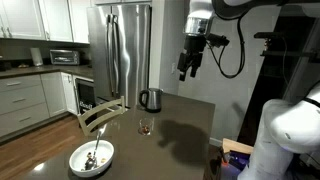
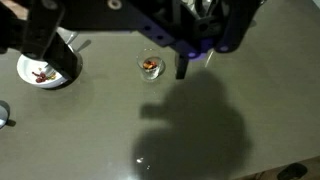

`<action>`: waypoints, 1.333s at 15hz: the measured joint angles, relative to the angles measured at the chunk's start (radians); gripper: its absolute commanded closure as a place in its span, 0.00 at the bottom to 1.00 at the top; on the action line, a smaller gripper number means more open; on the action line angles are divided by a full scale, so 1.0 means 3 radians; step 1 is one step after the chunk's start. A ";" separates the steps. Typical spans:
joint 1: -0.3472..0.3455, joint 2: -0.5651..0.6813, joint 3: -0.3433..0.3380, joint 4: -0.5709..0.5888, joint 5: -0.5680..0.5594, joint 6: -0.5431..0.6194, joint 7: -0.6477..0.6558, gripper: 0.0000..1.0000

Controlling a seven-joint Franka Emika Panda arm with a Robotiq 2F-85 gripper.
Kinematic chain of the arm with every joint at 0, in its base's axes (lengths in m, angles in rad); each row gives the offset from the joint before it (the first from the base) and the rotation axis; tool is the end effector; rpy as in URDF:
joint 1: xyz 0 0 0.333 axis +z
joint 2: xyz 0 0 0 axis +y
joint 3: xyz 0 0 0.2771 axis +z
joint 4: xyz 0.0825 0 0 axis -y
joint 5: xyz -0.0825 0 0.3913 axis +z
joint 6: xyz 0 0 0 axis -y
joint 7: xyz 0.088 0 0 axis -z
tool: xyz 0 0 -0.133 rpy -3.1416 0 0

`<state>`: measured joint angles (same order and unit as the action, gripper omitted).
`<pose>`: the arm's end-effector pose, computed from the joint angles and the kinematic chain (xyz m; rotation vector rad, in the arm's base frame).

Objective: Pour the contents in the cup into the bowl

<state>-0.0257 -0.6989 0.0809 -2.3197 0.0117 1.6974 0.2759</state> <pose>0.3774 0.0256 0.5342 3.0888 -0.3704 0.1251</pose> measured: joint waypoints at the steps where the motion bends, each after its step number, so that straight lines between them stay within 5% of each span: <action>1: 0.0000 0.0000 0.0000 0.0000 0.0000 0.0000 0.0000 0.00; 16: 0.0000 0.0000 0.0000 -0.0002 0.0000 0.0008 0.0000 0.00; 20: 0.0009 0.0067 -0.0040 -0.0056 0.0001 0.0269 -0.0049 0.00</action>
<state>-0.0230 -0.6787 0.0688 -2.3364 0.0119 1.7782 0.2610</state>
